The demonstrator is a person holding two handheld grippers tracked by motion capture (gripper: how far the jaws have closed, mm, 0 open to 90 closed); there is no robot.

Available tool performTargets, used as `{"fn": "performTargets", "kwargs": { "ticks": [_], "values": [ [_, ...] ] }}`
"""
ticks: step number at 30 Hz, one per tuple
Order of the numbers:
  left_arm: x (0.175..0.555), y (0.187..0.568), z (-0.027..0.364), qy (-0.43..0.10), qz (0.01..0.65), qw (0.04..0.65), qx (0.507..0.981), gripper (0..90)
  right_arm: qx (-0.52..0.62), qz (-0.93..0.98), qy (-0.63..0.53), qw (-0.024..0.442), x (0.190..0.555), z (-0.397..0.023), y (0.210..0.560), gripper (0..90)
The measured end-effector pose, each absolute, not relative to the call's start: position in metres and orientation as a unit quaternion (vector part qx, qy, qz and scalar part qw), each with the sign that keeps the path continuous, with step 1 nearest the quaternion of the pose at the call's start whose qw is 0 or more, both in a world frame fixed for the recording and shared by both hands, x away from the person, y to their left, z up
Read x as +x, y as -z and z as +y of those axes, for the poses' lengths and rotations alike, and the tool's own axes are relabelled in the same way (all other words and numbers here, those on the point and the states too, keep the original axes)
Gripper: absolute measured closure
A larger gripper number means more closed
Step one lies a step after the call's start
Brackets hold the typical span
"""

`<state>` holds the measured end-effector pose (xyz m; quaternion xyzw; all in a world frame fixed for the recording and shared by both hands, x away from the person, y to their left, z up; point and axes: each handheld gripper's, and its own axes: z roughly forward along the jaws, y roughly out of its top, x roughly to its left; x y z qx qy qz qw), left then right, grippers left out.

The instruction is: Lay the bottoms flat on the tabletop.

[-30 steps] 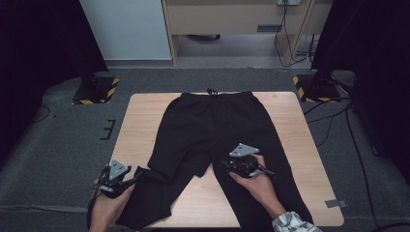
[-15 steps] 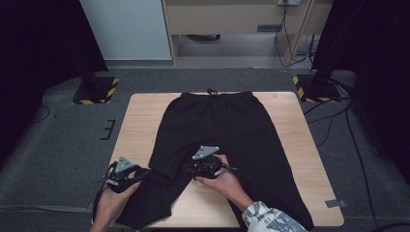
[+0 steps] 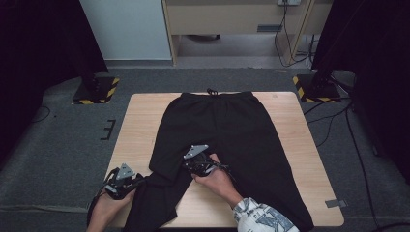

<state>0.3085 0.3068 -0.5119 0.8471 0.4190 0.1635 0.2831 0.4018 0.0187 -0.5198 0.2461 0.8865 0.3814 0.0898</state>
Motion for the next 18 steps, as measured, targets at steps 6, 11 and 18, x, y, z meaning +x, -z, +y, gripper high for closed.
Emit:
{"fn": "performTargets", "kwargs": {
  "ticks": [6, 11, 18],
  "values": [
    [0.286, 0.506, 0.313, -0.17, 0.43, 0.275, 0.843, 83.0, 0.232, 0.893, -0.37, 0.107, 0.396, 0.003, 0.517, 89.4],
    [0.289, 0.499, 0.31, -0.21, 0.436, 0.305, 0.82, 55.9, 0.24, 0.888, -0.377, 0.108, 0.395, -0.013, 0.516, 89.3],
    [0.314, 0.503, 0.302, -0.234, 0.42, 0.328, 0.813, 41.8, 0.238, 0.889, -0.377, 0.101, 0.388, -0.025, 0.519, 86.7]
  ]
}}
